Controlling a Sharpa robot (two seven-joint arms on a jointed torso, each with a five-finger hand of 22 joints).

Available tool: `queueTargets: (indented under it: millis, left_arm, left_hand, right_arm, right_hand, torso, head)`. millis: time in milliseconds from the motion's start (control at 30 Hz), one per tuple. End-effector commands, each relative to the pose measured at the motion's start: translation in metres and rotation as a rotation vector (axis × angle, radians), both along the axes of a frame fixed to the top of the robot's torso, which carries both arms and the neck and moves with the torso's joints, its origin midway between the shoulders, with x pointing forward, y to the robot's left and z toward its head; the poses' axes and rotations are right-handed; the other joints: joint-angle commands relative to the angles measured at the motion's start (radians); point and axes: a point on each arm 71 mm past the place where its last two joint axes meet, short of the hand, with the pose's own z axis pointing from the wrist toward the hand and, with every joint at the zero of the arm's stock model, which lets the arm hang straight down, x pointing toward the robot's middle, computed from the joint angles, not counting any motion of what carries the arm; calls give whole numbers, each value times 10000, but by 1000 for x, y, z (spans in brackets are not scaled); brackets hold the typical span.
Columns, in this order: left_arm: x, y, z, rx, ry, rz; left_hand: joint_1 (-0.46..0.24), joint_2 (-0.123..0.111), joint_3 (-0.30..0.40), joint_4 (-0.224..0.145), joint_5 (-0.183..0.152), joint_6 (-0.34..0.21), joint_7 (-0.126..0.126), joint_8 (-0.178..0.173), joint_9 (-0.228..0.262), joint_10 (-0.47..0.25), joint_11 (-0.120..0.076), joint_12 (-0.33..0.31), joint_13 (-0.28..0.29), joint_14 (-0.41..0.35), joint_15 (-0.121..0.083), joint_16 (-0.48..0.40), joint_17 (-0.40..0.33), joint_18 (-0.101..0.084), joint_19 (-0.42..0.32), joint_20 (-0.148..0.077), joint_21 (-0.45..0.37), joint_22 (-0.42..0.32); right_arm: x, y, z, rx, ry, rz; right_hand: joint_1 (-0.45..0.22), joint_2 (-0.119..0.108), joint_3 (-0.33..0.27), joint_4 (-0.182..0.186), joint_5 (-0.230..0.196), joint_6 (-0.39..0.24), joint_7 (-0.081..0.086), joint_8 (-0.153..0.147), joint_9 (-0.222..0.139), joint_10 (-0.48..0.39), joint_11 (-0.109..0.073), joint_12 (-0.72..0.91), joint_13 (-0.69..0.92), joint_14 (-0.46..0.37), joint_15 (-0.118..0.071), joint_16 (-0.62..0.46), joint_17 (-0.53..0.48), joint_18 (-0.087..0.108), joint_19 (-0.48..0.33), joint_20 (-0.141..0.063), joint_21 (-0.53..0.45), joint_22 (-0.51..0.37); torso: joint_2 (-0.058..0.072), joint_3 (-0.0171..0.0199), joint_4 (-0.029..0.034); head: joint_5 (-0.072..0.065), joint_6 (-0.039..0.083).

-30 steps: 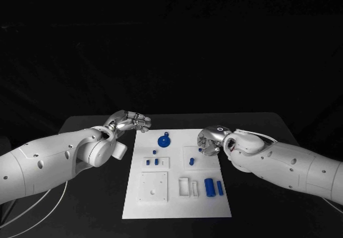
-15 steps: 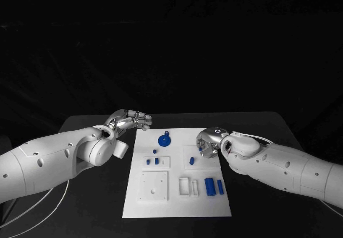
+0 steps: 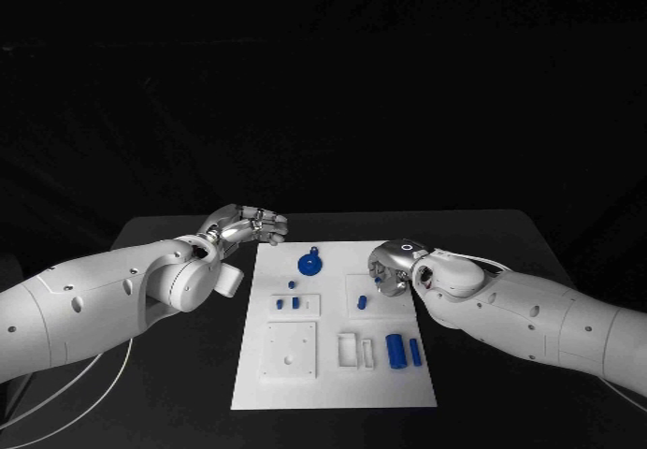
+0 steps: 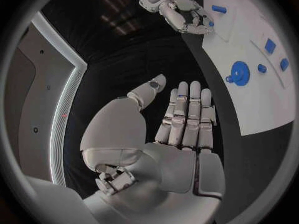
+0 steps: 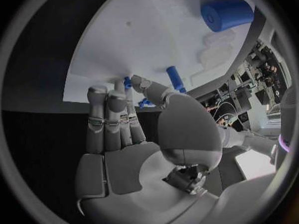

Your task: Assemble the parts on the task board

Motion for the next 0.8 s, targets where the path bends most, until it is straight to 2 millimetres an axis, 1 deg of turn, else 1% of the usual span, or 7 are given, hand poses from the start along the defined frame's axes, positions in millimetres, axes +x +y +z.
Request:
queueTargets:
  millis: [33,100,167,233,433,600,800]
  left_arm:
    - [-1,-3,2,-198,-64,-177]
    - [-1,-3,2,-190,-49,-170]
    - [-1,-3,2,-189,-49,-166]
    - [0,-3,2,-189,-51,-166]
    - [0,-2,2,-189,-58,-160]
    - [-1,-3,2,-199,-76,-169]
    - [-1,-3,2,-195,-79,-159]
  left_hand:
    - [-9,111,-74,5,12,-46,31,65,-13,-59,-5,-48,-10,-21,58,-59,12,149,12,37,-36,10]
    - [-12,113,-76,7,11,-46,31,66,-14,-61,-4,-48,-12,-19,59,-64,15,151,14,38,-38,11]
    - [-13,114,-77,7,11,-46,31,67,-14,-62,-3,-48,-13,-17,60,-68,18,153,16,39,-39,11]
    - [-10,116,-77,5,12,-45,30,69,-15,-64,-3,-47,-15,-14,60,-73,21,156,18,40,-40,12]
    - [-2,119,-76,-1,13,-42,27,75,-16,-66,-2,-46,-18,-4,59,-85,31,164,24,41,-44,14]
    - [4,119,-78,-5,13,-40,24,79,-17,-68,-1,-44,-22,3,59,-97,40,170,30,43,-47,15]
    - [8,120,-79,-8,14,-40,22,81,-19,-69,-1,-43,-24,7,60,-108,47,175,35,44,-50,17]
  right_arm:
    - [-6,4,-11,-546,90,148]
    - [-6,4,-12,-651,-10,128]
    - [-7,5,-13,-740,-53,124]
    - [-8,5,-13,-785,-75,119]
    - [-9,7,-13,-820,-259,102]
    - [-9,7,-13,-785,-359,76]
    - [-10,7,-11,-536,-668,32]
  right_hand:
    - [40,197,154,-88,-49,185,-49,90,40,225,-61,54,101,-52,-99,73,-30,481,-89,-38,58,214]
    - [88,305,259,-185,-63,367,-122,160,76,392,-122,115,208,-59,-157,115,-52,481,-89,-42,110,215]
    - [120,378,335,-292,-201,504,-180,205,95,501,-175,152,293,-64,-206,153,-67,481,-86,-62,156,215]
    - [122,368,412,-339,-303,587,-210,218,97,562,-200,164,359,-70,-232,180,-83,481,-79,-76,194,212]
    - [72,328,558,-378,-346,772,-274,240,107,725,-270,203,543,-84,-301,247,-129,481,-55,-127,304,210]
    - [41,305,598,-387,-357,836,-295,245,114,774,-291,209,620,-84,-322,283,-144,481,-48,-147,348,210]
    - [18,289,623,-386,-362,876,-309,247,120,807,-306,211,672,-81,-335,316,-150,481,-41,-160,381,210]
  torso:
    - [-5,-2,4]
    - [-4,-3,1]
    - [0,-4,-3]
    - [2,-2,-6]
    - [-3,4,-9]
    - [-5,5,-19]
    - [-6,9,-15]
  head:
    - [-5,-19]
    - [-10,-25]
    - [-9,-30]
    - [-6,-49]
    - [-16,-54]
    - [-23,-53]
    - [-42,-32]
